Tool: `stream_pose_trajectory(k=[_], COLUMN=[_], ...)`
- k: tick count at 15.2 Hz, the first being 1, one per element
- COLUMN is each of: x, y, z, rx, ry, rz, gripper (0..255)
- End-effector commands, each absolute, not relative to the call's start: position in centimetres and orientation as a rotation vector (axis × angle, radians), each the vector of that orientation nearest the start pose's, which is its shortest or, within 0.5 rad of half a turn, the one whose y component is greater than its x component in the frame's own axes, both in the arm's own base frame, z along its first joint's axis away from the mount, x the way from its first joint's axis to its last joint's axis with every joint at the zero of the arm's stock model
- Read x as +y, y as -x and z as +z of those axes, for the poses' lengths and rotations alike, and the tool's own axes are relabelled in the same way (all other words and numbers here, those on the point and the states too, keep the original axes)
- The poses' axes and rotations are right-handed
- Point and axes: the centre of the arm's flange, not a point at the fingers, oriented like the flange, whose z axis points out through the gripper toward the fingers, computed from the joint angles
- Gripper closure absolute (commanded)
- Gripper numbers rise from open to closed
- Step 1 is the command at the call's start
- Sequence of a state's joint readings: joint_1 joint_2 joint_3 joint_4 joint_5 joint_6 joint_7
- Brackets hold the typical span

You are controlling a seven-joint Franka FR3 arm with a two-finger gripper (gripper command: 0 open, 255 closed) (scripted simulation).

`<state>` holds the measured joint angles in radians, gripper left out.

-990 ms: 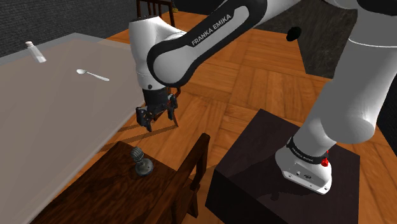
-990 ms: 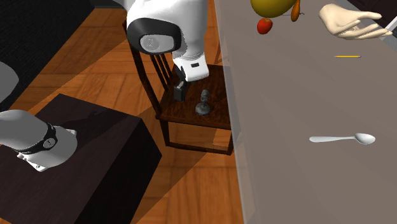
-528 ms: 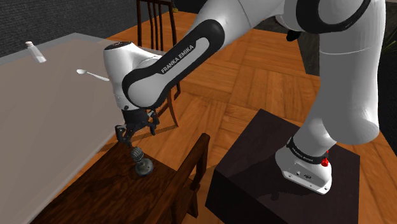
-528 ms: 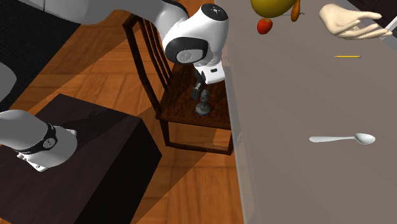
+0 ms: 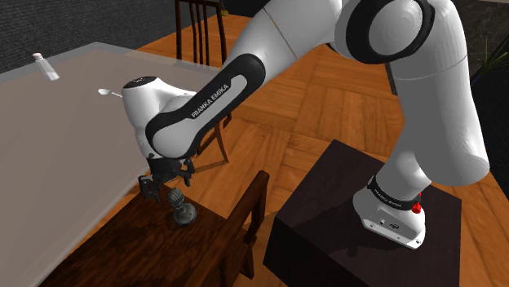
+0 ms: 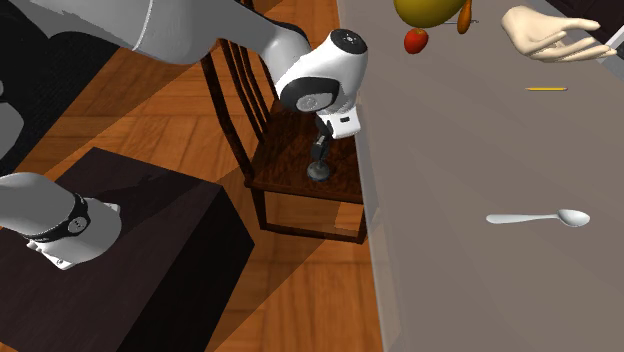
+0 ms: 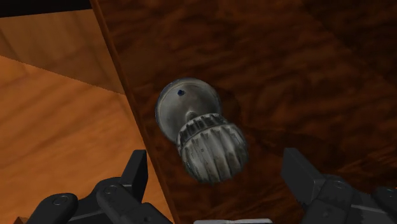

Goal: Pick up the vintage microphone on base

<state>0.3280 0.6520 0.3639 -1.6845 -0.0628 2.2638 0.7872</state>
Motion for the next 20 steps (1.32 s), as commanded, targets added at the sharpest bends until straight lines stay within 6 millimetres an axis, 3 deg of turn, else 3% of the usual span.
stream_pose_trajectory(k=[1,4,5,14,20], x=[40.9,40.9,40.9,40.9,40.9], y=[-53.7,-53.7,-53.7,-53.7,-53.7], z=[22.7,21.9,21.9,21.9,25.1], rx=[0.181,0.181,0.181,0.181,0.181], ry=[3.022,3.022,3.022,3.022,3.022], rz=[0.208,0.208,0.208,0.208,0.208], gripper=[0,0,255,255,255])
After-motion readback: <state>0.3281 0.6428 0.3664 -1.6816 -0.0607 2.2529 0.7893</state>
